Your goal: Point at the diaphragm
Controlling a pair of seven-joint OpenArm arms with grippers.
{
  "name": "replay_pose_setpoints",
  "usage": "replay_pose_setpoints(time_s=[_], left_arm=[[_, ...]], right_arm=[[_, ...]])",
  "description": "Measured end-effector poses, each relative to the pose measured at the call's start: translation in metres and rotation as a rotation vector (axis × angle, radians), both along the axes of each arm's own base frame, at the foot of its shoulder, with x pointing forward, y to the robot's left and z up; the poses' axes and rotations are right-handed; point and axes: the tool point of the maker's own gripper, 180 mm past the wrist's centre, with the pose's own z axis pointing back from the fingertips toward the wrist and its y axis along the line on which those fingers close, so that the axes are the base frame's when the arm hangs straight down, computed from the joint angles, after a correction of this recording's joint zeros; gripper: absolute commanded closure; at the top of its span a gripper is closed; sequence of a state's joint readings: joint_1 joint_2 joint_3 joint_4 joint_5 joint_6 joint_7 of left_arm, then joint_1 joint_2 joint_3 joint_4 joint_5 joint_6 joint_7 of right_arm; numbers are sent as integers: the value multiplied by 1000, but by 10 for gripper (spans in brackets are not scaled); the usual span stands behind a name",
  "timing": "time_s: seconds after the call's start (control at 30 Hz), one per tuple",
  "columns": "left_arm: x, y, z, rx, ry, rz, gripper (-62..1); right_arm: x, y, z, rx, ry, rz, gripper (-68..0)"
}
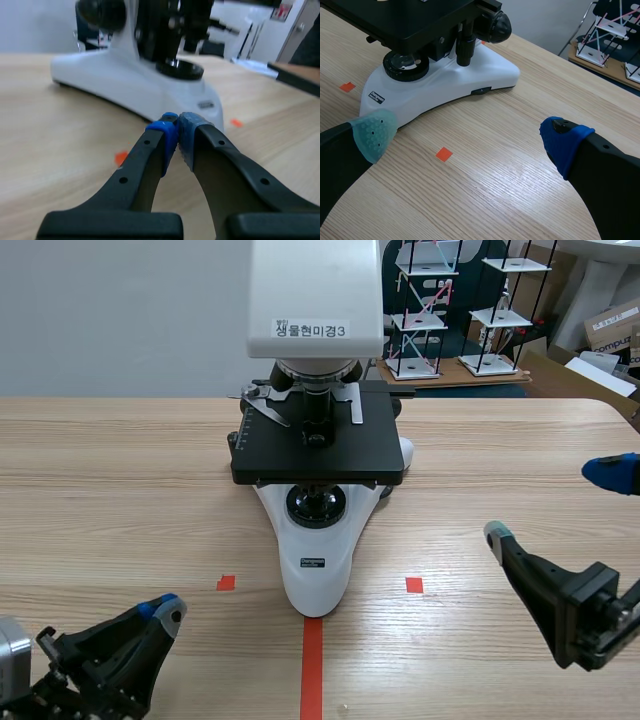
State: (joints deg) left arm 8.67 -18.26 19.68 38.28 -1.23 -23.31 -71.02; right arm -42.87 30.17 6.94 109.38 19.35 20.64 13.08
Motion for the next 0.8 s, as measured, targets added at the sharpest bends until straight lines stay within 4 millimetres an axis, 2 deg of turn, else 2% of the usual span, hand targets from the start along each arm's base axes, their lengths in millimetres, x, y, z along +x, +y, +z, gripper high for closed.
replay_pose_setpoints(time_s=[0.3, 0.8], left_arm=[[20, -37, 5, -56, -79, 24, -43], [40, -53, 19, -90, -147, -4, -42]], right_arm=[[0, 0, 1, 3, -5, 1, -634], [0, 0, 1, 3, -6, 1, -634]])
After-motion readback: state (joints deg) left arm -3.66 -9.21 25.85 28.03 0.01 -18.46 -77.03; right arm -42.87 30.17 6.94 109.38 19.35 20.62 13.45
